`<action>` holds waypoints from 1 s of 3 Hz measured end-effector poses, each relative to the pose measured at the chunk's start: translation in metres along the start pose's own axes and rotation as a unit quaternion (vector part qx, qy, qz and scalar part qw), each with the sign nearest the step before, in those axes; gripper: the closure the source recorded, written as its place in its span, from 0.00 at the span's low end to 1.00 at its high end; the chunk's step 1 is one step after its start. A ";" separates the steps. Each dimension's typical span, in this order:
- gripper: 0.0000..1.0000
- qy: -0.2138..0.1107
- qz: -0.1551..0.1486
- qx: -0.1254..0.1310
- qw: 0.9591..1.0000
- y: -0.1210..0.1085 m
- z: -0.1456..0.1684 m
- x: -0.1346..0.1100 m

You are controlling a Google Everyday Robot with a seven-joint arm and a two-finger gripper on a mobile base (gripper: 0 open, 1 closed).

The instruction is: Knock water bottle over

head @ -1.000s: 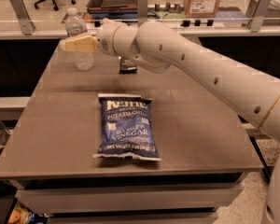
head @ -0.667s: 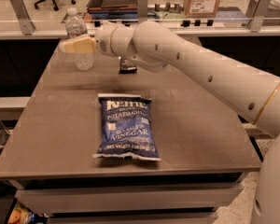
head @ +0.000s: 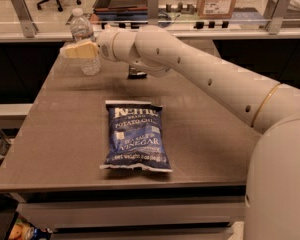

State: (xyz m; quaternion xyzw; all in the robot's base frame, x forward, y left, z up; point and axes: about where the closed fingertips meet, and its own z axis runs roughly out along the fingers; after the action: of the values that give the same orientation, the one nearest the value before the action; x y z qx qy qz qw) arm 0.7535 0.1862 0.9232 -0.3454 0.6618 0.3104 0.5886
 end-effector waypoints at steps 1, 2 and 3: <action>0.16 0.000 0.001 -0.001 1.000 0.001 0.002 0.000; 0.40 0.000 0.001 -0.003 1.000 0.003 0.004 0.000; 0.64 0.000 0.001 -0.005 1.000 0.005 0.005 0.000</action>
Offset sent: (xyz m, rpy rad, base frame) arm 0.0006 0.0016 -0.0006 0.0016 0.0007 0.0019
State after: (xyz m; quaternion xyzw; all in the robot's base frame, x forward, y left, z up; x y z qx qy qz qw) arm 0.7521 0.1933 0.9223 -0.3478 0.6603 0.3143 0.5868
